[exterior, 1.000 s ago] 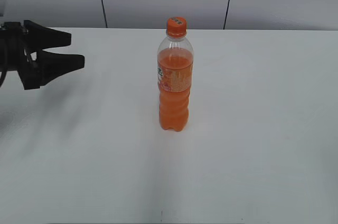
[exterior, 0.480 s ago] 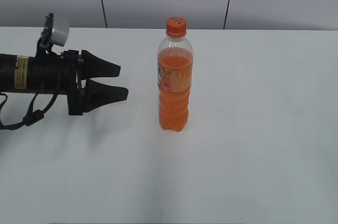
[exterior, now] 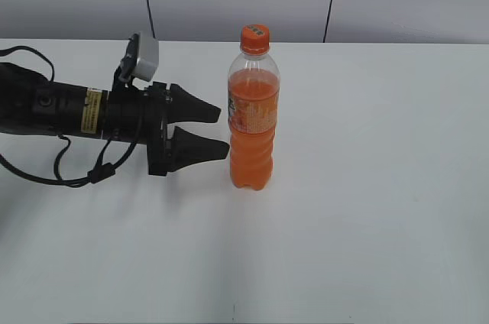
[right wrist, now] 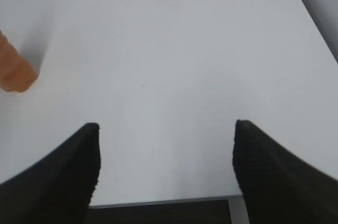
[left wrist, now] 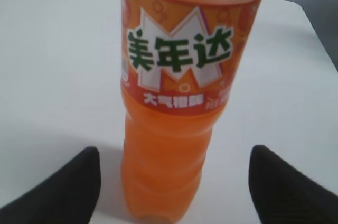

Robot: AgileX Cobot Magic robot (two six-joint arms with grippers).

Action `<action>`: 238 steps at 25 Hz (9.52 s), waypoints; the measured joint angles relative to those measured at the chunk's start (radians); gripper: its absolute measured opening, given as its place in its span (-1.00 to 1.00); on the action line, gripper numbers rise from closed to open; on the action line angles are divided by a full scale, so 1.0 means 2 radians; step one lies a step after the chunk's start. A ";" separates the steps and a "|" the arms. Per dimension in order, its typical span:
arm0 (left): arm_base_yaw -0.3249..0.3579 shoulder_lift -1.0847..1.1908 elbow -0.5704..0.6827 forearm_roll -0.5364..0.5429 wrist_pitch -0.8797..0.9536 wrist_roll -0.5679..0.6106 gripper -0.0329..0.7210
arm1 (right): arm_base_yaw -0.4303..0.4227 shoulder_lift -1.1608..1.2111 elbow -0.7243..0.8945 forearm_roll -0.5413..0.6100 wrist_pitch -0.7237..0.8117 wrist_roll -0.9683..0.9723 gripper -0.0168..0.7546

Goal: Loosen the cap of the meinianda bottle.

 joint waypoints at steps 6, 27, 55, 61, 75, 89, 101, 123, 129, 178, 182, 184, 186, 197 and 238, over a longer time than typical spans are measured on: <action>-0.030 0.033 -0.036 -0.003 0.009 0.000 0.51 | 0.000 0.000 0.000 0.000 0.000 0.000 0.57; -0.081 0.078 -0.073 -0.051 0.057 0.013 0.52 | 0.000 0.000 0.000 0.001 0.000 0.000 0.57; -0.081 0.087 -0.074 -0.070 0.067 0.019 0.17 | 0.000 0.000 -0.001 0.001 0.000 0.000 0.57; -0.081 0.087 -0.074 -0.070 0.067 0.019 0.17 | 0.000 0.064 -0.034 0.001 0.003 0.000 0.57; -0.081 0.087 -0.074 -0.069 0.066 0.057 0.17 | 0.000 0.317 -0.209 0.000 0.038 0.000 0.57; -0.081 0.087 -0.074 -0.069 0.065 0.064 0.16 | 0.000 0.533 -0.372 0.052 0.055 -0.031 0.26; -0.081 0.087 -0.074 -0.069 0.065 0.064 0.16 | 0.001 0.689 -0.493 0.146 0.056 -0.117 0.09; -0.081 0.087 -0.074 -0.069 0.064 0.064 0.16 | 0.197 0.906 -0.688 0.112 0.055 -0.130 0.08; -0.081 0.087 -0.074 -0.069 0.064 0.064 0.16 | 0.209 0.924 -0.699 0.116 0.055 -0.125 0.08; -0.081 0.087 -0.074 -0.069 0.065 0.066 0.16 | 0.238 0.985 -0.700 0.105 0.056 -0.118 -0.24; -0.081 0.087 -0.074 -0.069 0.065 0.066 0.16 | 0.238 0.985 -0.700 0.104 0.056 -0.118 -0.24; -0.081 0.087 -0.074 -0.069 0.065 0.066 0.16 | 0.238 0.985 -0.700 0.104 0.056 -0.118 -0.24; -0.081 0.087 -0.074 -0.069 0.065 0.066 0.16 | 0.238 0.985 -0.700 0.104 0.056 -0.118 -0.24; -0.081 0.087 -0.074 -0.069 0.065 0.066 0.16 | 0.238 0.985 -0.700 0.104 0.056 -0.131 -0.24; -0.081 0.087 -0.074 -0.069 0.065 0.071 0.16 | 0.238 0.985 -0.703 0.108 0.065 -0.811 -0.24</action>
